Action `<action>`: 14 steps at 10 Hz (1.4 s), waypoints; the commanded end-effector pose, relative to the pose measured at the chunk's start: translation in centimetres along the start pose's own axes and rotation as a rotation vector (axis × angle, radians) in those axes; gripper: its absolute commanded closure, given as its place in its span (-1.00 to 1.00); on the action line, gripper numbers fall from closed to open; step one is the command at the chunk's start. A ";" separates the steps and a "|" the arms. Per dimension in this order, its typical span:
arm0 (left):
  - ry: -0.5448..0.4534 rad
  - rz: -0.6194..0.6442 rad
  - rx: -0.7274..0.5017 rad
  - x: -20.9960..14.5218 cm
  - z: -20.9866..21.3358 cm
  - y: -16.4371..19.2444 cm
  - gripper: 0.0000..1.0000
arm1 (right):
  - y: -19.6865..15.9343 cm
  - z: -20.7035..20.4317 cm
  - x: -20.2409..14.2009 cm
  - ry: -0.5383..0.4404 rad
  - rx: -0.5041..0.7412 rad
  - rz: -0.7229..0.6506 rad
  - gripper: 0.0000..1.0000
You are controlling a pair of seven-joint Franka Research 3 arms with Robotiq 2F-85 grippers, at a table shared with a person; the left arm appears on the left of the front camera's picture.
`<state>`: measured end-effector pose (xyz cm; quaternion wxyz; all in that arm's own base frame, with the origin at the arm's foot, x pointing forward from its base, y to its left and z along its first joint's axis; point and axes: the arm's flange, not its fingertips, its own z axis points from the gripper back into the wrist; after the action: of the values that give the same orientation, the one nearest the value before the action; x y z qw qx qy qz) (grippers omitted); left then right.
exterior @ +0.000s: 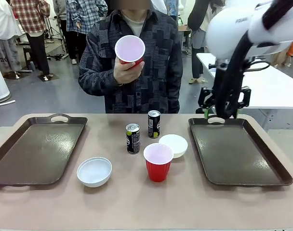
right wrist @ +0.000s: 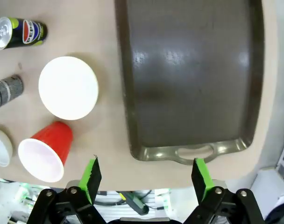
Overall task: Prepare tableware on both trays.
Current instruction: Pick up a Picnic Bowl from the table and place it on a Handle tray.
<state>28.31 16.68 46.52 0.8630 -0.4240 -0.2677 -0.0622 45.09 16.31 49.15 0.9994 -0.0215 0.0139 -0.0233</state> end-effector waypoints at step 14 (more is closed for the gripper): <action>-0.013 -0.007 -0.014 0.0 0.1 0.0 -1.00 | 7.6 -11.0 1.9 0.013 0.111 0.112 -1.00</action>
<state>28.31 16.69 46.52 0.8630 -0.4241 -0.2674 -0.0622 47.17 23.46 38.32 0.9994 0.0217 0.0141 0.0235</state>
